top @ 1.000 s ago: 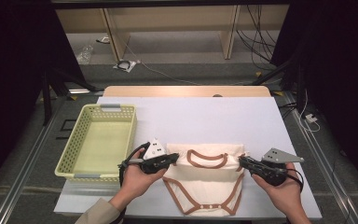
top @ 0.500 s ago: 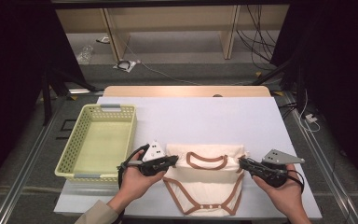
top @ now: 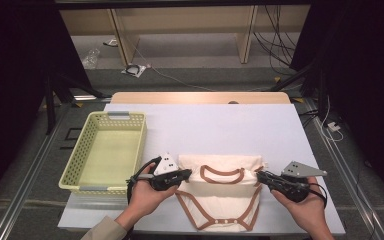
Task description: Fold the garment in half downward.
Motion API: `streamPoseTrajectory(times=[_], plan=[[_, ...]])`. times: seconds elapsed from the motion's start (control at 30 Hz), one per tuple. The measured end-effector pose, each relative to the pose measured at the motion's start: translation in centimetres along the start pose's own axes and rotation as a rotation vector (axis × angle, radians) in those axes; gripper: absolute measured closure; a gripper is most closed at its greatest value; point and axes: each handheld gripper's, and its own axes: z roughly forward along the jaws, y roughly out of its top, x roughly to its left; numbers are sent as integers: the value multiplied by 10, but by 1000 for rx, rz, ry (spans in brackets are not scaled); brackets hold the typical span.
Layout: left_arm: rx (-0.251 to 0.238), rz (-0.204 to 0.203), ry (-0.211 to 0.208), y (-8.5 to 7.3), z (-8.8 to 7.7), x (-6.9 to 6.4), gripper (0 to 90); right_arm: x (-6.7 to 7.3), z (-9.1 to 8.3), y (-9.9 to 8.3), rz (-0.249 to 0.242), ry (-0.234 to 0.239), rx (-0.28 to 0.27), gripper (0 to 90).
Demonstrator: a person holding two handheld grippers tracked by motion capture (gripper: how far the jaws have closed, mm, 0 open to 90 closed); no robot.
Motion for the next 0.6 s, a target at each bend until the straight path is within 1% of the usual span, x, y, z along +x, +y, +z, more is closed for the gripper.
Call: streamPoseTrajectory(times=[0.37,0.6], plan=[[5,8,-8,-1,-2,-3,869,1,-2,-2,-7,9,7,853],[5,1,-17,-2,-3,-4,870,2,-3,-3,-8,12,17,853]])
